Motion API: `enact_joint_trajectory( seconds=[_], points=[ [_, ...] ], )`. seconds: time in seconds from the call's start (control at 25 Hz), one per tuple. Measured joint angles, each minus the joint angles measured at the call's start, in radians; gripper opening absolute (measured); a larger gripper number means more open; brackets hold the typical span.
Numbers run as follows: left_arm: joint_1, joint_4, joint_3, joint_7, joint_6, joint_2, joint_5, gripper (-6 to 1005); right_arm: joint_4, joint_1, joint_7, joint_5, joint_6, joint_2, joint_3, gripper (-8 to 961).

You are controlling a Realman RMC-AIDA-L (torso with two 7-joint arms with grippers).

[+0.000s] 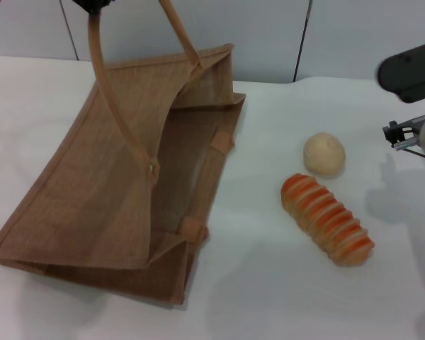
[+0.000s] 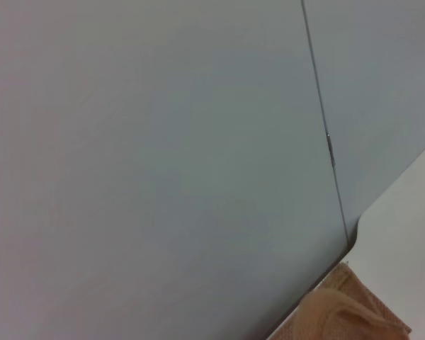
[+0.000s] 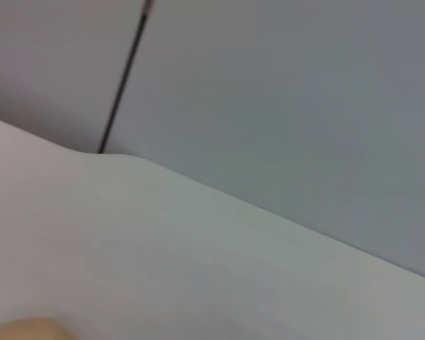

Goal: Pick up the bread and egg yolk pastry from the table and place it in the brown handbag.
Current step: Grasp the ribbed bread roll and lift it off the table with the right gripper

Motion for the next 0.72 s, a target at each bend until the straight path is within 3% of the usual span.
enact_joint_trajectory(
  seconds=[0.44, 0.72],
  points=[
    [0.008, -0.023, 0.000, 0.000, 0.022, 0.001, -0.029, 119, 0.048, -0.024, 0.138, 0.001, 0.182, 0.000, 0.085, 607],
    [0.006, -0.038, 0.000, 0.000, 0.031, 0.002, -0.029, 119, 0.041, -0.027, 0.208, 0.001, 0.202, 0.000, 0.094, 592]
  ],
)
